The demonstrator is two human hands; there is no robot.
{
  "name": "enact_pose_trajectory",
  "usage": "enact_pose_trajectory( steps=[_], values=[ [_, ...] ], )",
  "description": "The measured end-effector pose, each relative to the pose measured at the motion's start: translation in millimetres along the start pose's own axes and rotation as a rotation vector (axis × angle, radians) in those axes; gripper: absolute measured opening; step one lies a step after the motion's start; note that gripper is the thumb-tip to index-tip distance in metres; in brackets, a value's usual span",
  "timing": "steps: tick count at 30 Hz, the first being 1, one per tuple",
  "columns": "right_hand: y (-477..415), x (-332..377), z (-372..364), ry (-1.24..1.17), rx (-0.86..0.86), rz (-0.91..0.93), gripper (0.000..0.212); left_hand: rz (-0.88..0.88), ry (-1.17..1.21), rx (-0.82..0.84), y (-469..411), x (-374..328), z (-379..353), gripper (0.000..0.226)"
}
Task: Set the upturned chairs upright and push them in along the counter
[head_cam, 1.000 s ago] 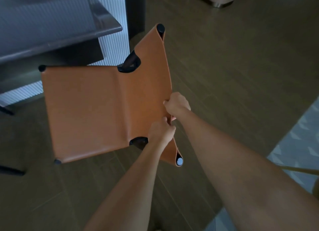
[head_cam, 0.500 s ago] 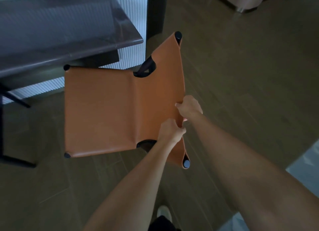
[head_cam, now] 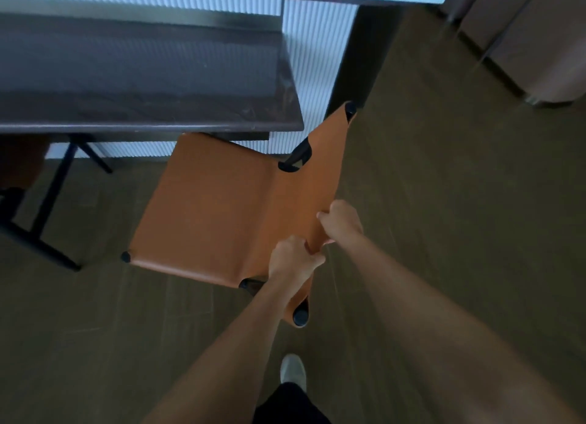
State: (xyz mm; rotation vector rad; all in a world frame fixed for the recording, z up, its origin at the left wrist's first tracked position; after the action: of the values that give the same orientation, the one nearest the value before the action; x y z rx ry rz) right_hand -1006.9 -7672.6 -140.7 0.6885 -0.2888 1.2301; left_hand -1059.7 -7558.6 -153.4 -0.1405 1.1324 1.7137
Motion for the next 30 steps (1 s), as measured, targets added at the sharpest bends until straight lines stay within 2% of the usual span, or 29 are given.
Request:
enact_pose_trajectory(
  steps=[6,13,16,20,27,30],
  values=[
    [-37.8,3.9,17.0,-0.061,0.061,0.05,0.011,0.047,0.029,-0.051,-26.8,-23.0,2.7,0.024],
    [-69.7,4.2,31.5,-0.099,0.094,0.054,0.01,0.024,-0.071,-0.128,-46.8,-47.8,3.4,0.028],
    [-82.2,5.4,35.1,-0.124,0.085,0.047,0.011,0.005,-0.152,-0.093,-58.1,-59.3,7.4,0.023],
    [-97.2,2.2,37.3,-0.142,0.069,0.045,0.012,0.02,-0.125,-0.012,-72.5,-71.6,12.5,0.017],
    [-127.2,3.0,48.8,-0.156,0.116,0.06,0.013,0.017,-0.302,-0.078,-90.3,-96.8,17.3,0.036],
    [-141.0,3.0,53.0,-0.185,0.146,0.07,0.012,0.031,-0.281,-0.082,-99.1,-108.0,19.4,0.025]
  ],
)
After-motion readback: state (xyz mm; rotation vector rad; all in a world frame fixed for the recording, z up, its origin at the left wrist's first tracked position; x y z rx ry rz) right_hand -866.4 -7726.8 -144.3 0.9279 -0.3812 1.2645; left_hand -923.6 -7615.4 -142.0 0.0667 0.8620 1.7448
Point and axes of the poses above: each hand's wrist, its own y-axis away from the middle knuckle, its own z-axis out of the back of the hand, x = y × z, the point moved 2 cm from there along -y, towards the middle knuckle, and after that the axes turned 12 degrees about z, right-handed, at the moved point
